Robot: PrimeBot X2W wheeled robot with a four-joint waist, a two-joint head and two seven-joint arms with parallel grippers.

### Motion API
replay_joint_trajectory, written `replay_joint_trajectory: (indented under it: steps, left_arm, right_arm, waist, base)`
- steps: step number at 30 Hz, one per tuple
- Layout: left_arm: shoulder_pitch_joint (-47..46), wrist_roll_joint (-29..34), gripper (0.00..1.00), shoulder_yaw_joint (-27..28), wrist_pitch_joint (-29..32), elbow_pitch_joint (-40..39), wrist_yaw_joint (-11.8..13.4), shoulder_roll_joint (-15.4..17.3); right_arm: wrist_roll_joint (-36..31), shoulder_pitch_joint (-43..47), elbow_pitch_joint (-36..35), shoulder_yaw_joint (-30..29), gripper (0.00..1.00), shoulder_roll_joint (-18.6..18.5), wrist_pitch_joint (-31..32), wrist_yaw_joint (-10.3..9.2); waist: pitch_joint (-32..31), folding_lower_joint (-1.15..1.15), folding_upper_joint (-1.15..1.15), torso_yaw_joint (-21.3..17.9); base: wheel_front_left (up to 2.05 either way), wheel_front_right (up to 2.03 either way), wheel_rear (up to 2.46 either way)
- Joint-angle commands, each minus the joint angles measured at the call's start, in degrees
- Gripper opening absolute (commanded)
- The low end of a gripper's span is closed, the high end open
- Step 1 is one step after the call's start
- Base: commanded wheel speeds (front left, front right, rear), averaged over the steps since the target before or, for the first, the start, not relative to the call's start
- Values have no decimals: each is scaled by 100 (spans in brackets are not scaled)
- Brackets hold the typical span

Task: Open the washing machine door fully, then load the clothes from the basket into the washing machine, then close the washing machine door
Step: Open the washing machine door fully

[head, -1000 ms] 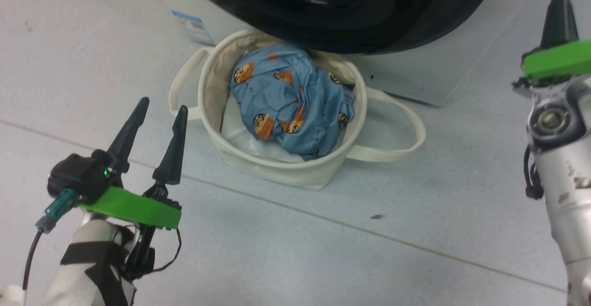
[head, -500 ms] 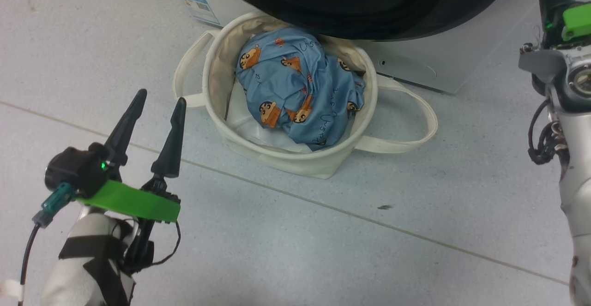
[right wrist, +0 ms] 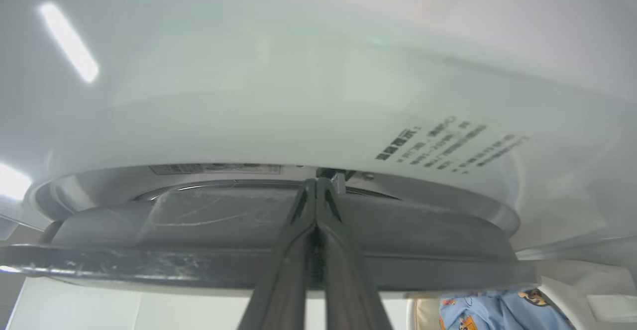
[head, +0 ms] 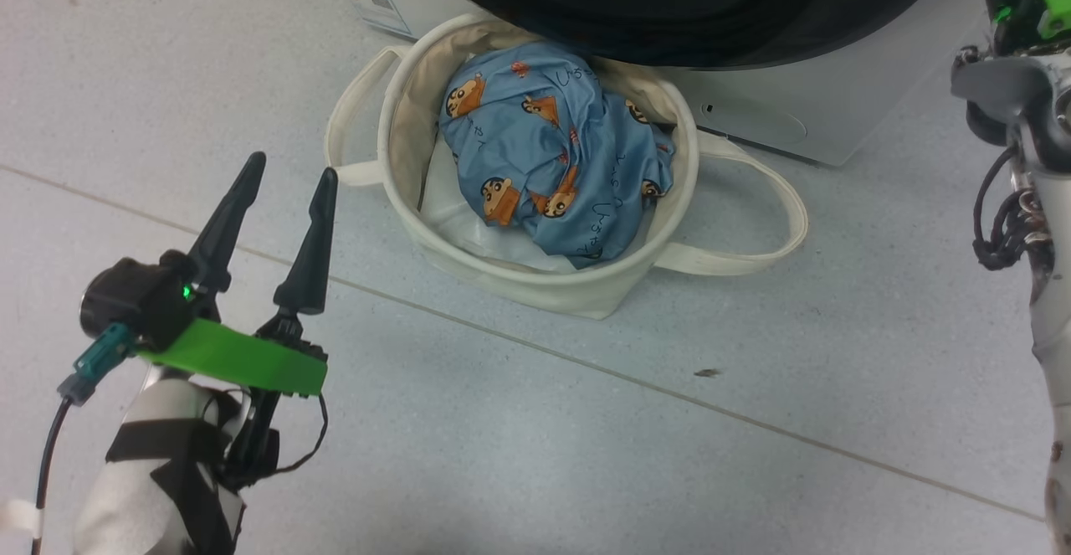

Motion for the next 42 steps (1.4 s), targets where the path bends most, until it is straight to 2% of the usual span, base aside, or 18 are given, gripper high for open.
replay_joint_trajectory:
  steps: [1, 11, 16, 20, 29, 42]
  left_arm:
    - [-119, -6, 100, 194, -50, -137, -32, 157]
    - [-106, -10, 100, 235, -50, -104, -33, 172]
    - [-6, -4, 100, 267, -50, 21, -33, 210]
    - [76, 5, 100, 263, -50, 103, -33, 249]
    - [218, 1, 100, 177, -50, 276, -33, 274]
    - [561, 0, 100, 237, -50, 486, -33, 257]
  right_arm:
    - [84, -200, -220, 95, 0, 81, 92, 2]
    - [194, -345, -49, 335, 0, 139, 596, 2]
    - [373, 11, -12, 601, 0, 226, 1208, 2]
    - [459, 242, -27, 701, 0, 262, 1466, 2]
    - [552, 636, -172, 771, 0, 259, 1730, 2]
    - [233, 935, 7, 1412, 0, 435, 2196, 2]
  waist:
    - [12, 0, 0, 7]
    - [-53, 0, 0, -37]
    - [-410, 0, 0, -176]
    - [-637, 0, 0, -286]
    - [-958, 0, 0, -354]
    - [-1487, 0, 0, -350]
  base:
    - [0, 0, 0]
    - [0, 0, 0]
    - [0, 0, 0]
    - [0, 0, 0]
    - [0, 0, 0]
    - [0, 0, 0]
